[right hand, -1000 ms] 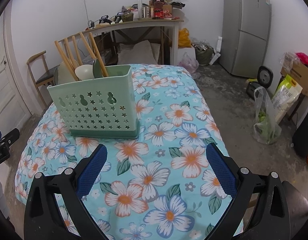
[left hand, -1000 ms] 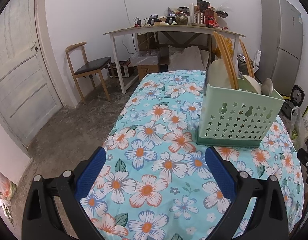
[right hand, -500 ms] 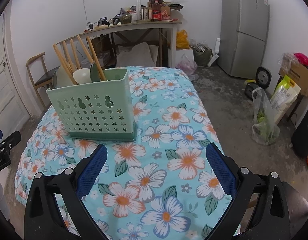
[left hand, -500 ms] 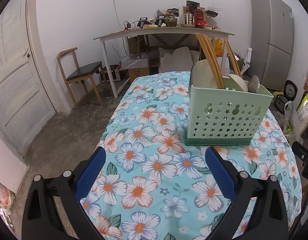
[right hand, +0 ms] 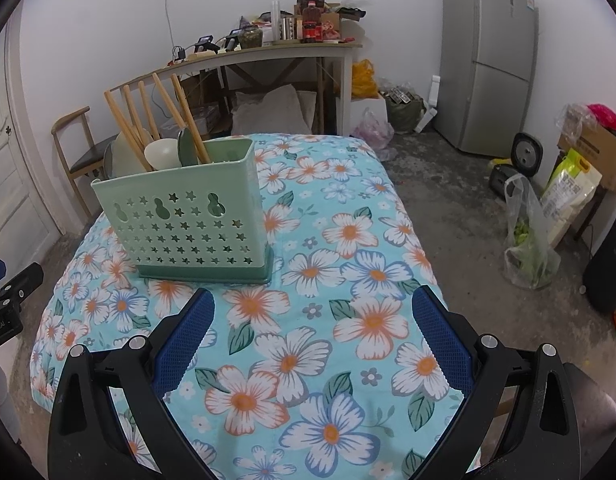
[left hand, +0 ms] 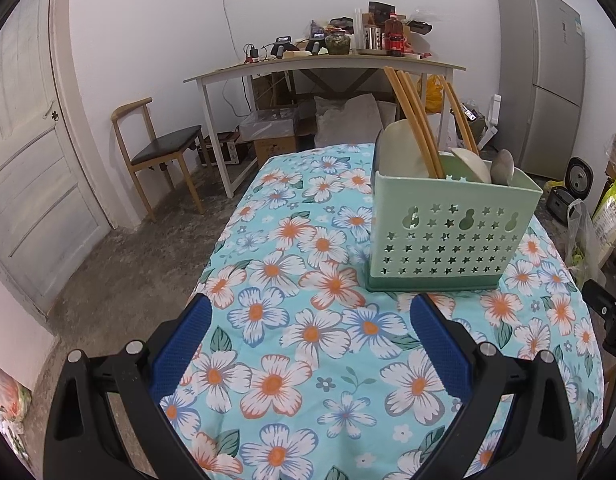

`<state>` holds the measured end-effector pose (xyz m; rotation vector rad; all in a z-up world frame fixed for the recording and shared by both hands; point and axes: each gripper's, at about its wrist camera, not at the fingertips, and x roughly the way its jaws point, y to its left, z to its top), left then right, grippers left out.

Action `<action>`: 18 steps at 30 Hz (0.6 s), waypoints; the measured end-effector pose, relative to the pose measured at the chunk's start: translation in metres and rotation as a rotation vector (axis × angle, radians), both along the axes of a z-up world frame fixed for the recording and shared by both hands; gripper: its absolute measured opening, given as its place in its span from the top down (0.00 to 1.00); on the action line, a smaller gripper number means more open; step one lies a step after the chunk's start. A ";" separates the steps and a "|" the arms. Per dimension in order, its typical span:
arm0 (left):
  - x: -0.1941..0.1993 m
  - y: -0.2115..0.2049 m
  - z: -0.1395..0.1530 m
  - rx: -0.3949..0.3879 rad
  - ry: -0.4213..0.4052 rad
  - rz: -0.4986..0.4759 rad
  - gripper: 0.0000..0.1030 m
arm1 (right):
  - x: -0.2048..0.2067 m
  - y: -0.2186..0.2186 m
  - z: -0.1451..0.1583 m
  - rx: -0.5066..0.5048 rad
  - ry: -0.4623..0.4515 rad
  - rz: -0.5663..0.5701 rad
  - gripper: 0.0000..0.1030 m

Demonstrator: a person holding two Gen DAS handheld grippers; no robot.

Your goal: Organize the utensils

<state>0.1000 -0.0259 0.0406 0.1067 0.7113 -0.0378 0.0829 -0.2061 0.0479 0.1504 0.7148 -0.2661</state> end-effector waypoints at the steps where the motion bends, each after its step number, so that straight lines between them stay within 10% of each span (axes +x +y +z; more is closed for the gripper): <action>1: 0.000 0.000 0.000 -0.001 0.000 0.000 0.05 | 0.000 0.001 0.000 0.000 0.001 0.000 0.08; 18: 0.000 0.000 0.000 -0.001 0.000 -0.001 0.05 | -0.001 -0.003 -0.001 0.001 0.000 0.001 0.08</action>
